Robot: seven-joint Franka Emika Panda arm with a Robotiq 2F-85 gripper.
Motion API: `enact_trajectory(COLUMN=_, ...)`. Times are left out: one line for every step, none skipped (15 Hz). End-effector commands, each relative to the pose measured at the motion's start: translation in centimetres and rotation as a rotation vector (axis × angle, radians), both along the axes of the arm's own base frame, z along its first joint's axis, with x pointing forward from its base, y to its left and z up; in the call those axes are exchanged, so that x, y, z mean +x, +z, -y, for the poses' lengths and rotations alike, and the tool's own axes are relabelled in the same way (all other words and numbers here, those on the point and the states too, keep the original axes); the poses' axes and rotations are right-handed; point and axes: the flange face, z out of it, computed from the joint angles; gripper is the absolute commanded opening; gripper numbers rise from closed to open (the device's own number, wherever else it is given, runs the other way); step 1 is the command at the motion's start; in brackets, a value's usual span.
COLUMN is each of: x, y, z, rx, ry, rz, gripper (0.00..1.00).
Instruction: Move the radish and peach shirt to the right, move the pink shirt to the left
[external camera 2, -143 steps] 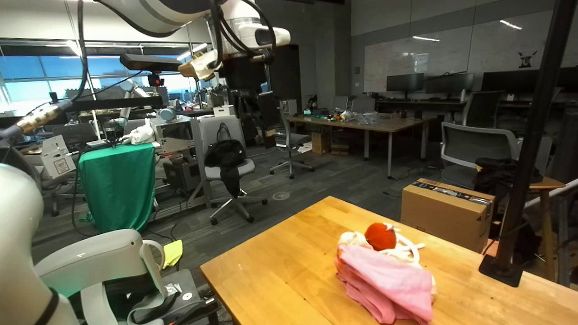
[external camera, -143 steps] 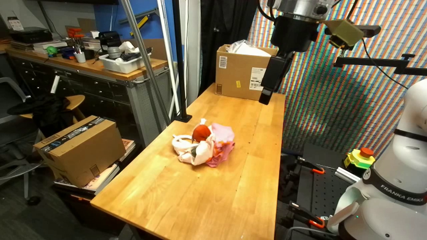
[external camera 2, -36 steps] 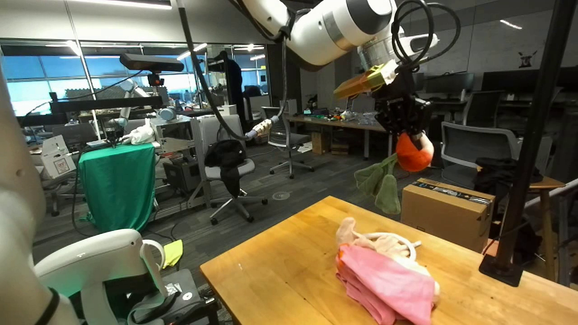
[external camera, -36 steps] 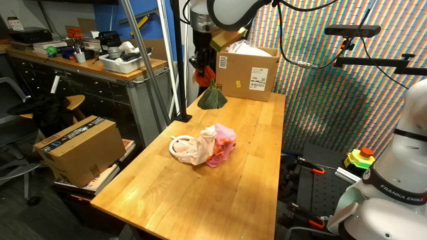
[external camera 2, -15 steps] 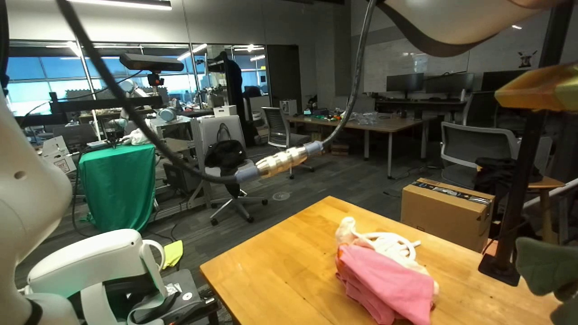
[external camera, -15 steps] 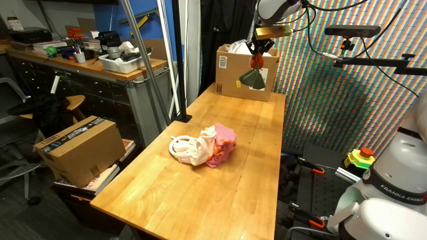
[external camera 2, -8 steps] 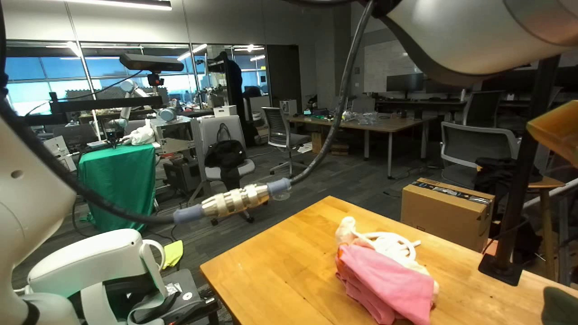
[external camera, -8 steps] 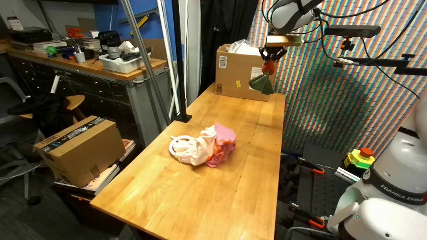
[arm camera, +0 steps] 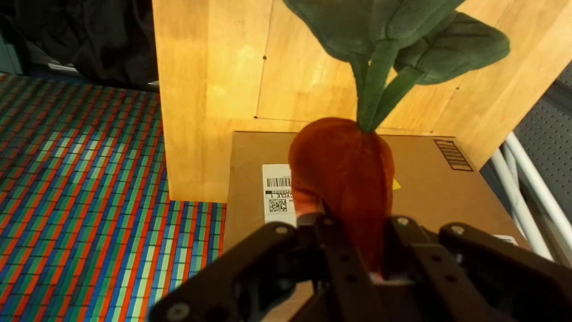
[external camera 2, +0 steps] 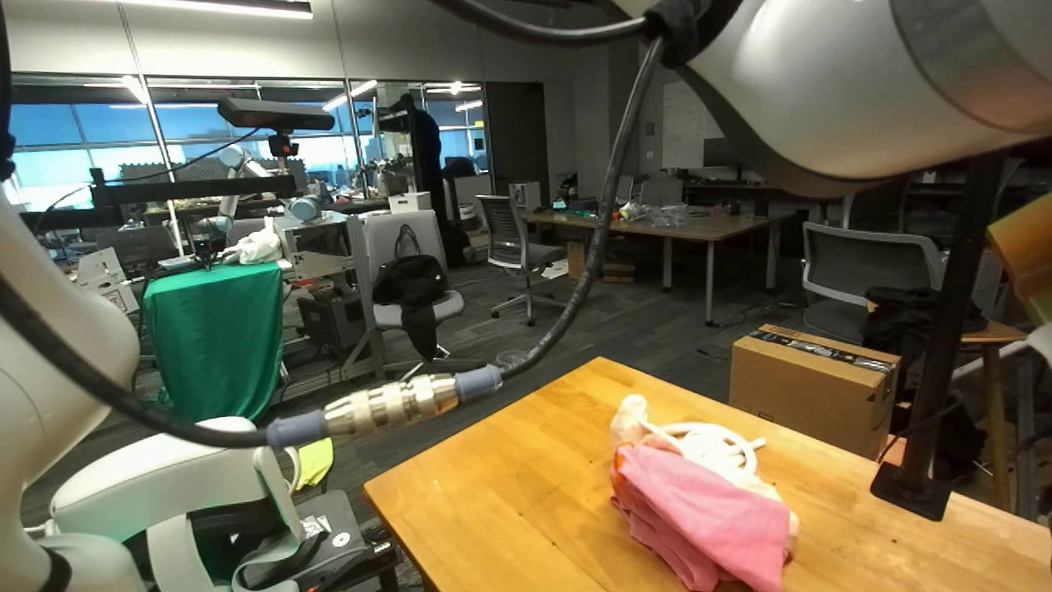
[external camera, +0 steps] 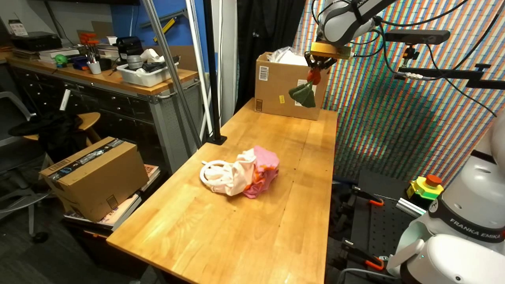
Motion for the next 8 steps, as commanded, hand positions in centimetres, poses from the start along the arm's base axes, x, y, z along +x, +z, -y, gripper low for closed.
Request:
enact_trajectory(x=0.4, y=0.6, z=-0.8, rx=-0.033, ry=0.007, rz=0.007, gripper=0.47)
enact_trajectory(x=0.5, y=0.5, z=-1.0, rx=-0.035, ry=0.017, rz=0.001, gripper=0.55)
enact_trajectory(x=-0.5, y=0.1, z=-1.5, rx=-0.038, ry=0.031, rz=-0.009, gripper=0.64)
enact_trajectory(x=-0.6, y=-0.1, z=-1.8, rx=-0.041, ry=0.041, rz=-0.017, gripper=0.71)
enact_trajectory(x=-0.7, y=-0.4, z=-2.0, rx=-0.041, ry=0.048, rz=-0.029, gripper=0.78)
enact_trajectory(x=-0.9, y=-0.6, z=-2.1, rx=-0.042, ry=0.056, rz=-0.039, gripper=0.86)
enact_trajectory(x=-1.1, y=-0.8, z=-2.2, rx=-0.043, ry=0.057, rz=-0.051, gripper=0.93)
enact_trajectory(x=-1.2, y=-1.0, z=-2.3, rx=-0.043, ry=0.061, rz=-0.057, gripper=1.0)
